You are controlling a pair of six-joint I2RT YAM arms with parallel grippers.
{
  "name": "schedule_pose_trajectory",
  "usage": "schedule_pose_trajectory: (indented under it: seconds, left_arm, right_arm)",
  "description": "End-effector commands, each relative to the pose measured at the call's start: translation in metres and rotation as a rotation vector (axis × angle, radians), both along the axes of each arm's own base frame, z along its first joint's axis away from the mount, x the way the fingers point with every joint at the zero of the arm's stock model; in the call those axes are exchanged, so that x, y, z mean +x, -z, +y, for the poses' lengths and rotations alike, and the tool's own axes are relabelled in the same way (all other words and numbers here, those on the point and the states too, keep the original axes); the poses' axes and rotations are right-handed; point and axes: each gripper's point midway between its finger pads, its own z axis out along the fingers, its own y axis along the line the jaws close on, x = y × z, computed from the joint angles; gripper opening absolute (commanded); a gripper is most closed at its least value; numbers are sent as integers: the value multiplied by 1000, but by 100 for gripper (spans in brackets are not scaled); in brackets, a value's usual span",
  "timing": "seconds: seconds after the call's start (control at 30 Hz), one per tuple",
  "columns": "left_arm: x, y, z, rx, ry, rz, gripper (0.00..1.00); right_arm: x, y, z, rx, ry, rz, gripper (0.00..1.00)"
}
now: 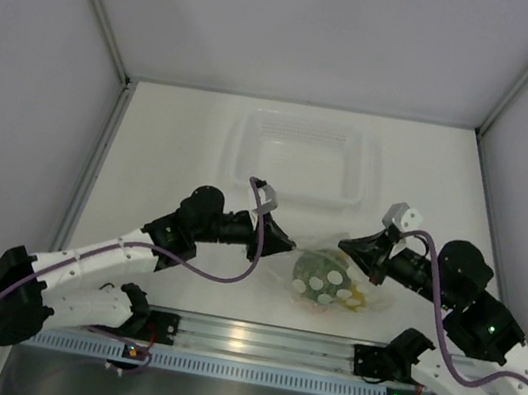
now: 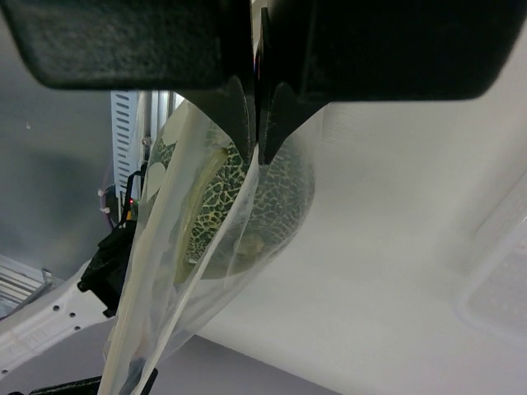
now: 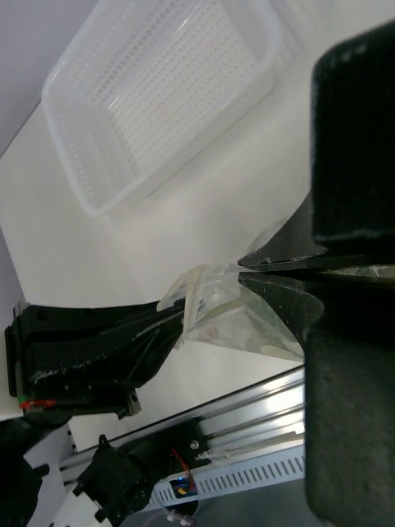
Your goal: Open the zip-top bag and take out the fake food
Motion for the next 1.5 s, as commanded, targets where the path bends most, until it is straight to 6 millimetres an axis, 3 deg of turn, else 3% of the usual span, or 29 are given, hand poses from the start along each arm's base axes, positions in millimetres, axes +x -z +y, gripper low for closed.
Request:
schedule_pose_trajectory:
  seconds: [0.0, 0.17, 0.27, 0.3, 0.37, 0.4, 0.53, 0.7, 0.73, 1.03, 1.17, 1.23, 1.37, 1.47]
  left_arm:
    - [10, -10, 7, -69, -128, 56, 0]
    - [21, -7, 21, -123, -320, 186, 0]
    - [32, -19, 39, -226, -465, 280, 0]
    - [33, -13, 44, -238, -490, 309, 0]
    - [36, -13, 52, -301, -554, 392, 0]
    - [36, -8, 59, -322, -582, 413, 0]
    - [37, 4, 68, -381, -667, 509, 0]
    - [34, 13, 70, -426, -756, 552, 0]
    - [31, 12, 69, -437, -771, 541, 0]
    - [18, 0, 38, -411, -710, 513, 0]
    - [14, -10, 34, -416, -688, 496, 0]
    - [10, -21, 32, -431, -666, 481, 0]
    - [4, -42, 31, -460, -631, 461, 0]
    - [2, -53, 31, -478, -616, 454, 0]
  right_arm:
    - [25, -20, 3, 62, 102, -32, 1]
    - [45, -17, 15, 49, 135, -13, 7]
    - [56, -29, 23, 83, 159, 12, 11]
    - [63, -25, 29, 65, 164, 32, 13]
    - [71, -35, 36, 80, 175, 46, 19]
    - [80, -27, 42, 54, 188, 77, 24]
    - [95, -27, 47, 70, 254, 143, 32]
    - [103, -29, 47, 83, 313, 214, 29]
    - [102, -37, 48, 108, 318, 232, 27]
    - [76, -35, 81, 143, 196, 415, 17]
    - [48, -29, 105, 140, 140, 455, 14]
    - [32, -28, 116, 149, 108, 469, 13]
    - [19, -25, 125, 147, 114, 470, 11]
    - [19, -18, 126, 133, 152, 474, 6]
